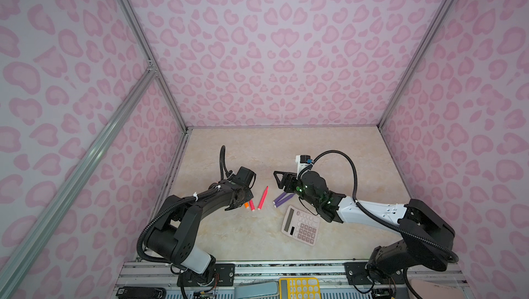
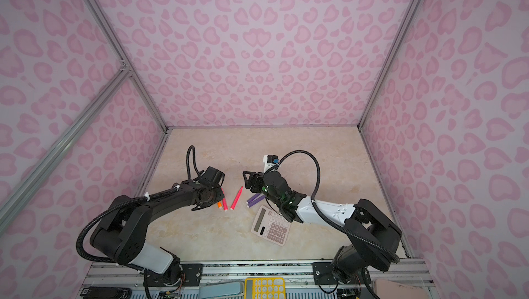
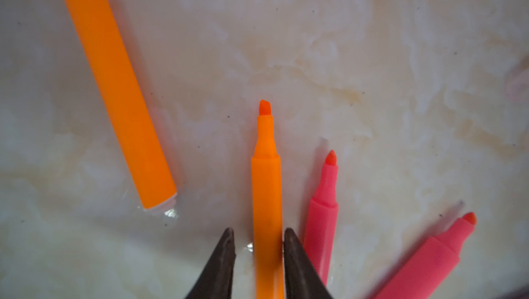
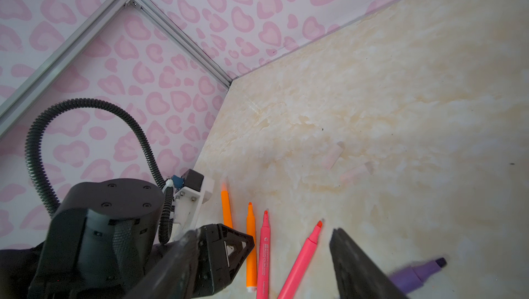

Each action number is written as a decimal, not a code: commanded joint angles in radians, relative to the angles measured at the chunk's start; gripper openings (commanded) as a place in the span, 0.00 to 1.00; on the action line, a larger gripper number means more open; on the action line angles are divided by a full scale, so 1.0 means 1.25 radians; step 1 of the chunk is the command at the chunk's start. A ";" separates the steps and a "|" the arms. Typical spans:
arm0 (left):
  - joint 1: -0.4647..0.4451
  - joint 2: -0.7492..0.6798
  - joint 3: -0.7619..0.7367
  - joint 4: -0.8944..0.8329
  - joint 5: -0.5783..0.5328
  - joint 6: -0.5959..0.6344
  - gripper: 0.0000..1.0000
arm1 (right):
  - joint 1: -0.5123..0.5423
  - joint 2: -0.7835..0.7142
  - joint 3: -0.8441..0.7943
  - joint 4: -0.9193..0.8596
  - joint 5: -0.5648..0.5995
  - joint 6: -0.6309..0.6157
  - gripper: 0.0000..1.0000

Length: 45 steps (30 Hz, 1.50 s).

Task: Insert the pens into the pen caps
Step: 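Lower the left gripper and grasp an uncapped orange highlighter, then lift the orange highlighter upright and bring it toward the right gripper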

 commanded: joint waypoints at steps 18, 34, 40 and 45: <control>0.000 0.065 0.035 -0.029 0.014 -0.003 0.02 | -0.011 -0.013 -0.017 0.013 -0.002 0.009 0.74; -0.003 -0.287 -0.042 0.180 0.066 0.275 0.03 | -0.012 -0.010 -0.020 0.027 -0.030 0.009 0.75; -0.004 -0.377 -0.114 0.358 0.251 0.382 0.04 | 0.005 -0.015 -0.015 0.031 -0.037 -0.006 0.76; -0.004 -0.368 -0.122 0.411 0.337 0.392 0.04 | 0.022 -0.026 -0.011 0.026 -0.035 -0.024 0.77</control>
